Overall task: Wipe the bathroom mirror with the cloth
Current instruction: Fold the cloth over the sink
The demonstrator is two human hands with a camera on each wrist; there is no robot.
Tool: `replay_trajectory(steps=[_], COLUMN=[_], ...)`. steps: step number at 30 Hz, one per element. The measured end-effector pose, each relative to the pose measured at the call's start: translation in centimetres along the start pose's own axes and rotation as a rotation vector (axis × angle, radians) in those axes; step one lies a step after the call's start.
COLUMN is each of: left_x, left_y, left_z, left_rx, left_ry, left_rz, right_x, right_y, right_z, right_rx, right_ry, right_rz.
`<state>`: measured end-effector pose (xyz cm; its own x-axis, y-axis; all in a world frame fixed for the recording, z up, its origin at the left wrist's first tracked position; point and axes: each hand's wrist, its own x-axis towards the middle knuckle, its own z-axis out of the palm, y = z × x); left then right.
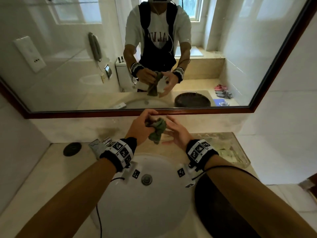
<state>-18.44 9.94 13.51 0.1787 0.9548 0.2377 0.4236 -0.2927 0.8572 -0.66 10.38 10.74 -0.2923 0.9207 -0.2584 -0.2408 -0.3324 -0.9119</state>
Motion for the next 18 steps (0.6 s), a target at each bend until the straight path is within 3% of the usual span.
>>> replay_trajectory(steps=[4,8,14,18], left_x=[-1.1,-1.9,-2.0,-1.9], left_y=[-0.3,-1.1,-1.4,-2.1], left_z=[0.3,0.6,1.4,2.3], left_rx=[-0.074,-0.072,0.264,0.294], left_ry=[0.037,0.067,-0.071,-0.190], left_rz=[0.040,0.028,0.095,0.058], right_x=[-0.2,-1.0,-1.5,-2.4], right_y=[0.4,0.4,1.6,1.9], right_z=[1.0,1.9,0.3,-1.7], right_rx=[0.135,0.094,0.083,0.032], right_ry=[-0.103,-0.129,0.055,0.205], right_rz=[0.014,0.011,-0.021,-0.037])
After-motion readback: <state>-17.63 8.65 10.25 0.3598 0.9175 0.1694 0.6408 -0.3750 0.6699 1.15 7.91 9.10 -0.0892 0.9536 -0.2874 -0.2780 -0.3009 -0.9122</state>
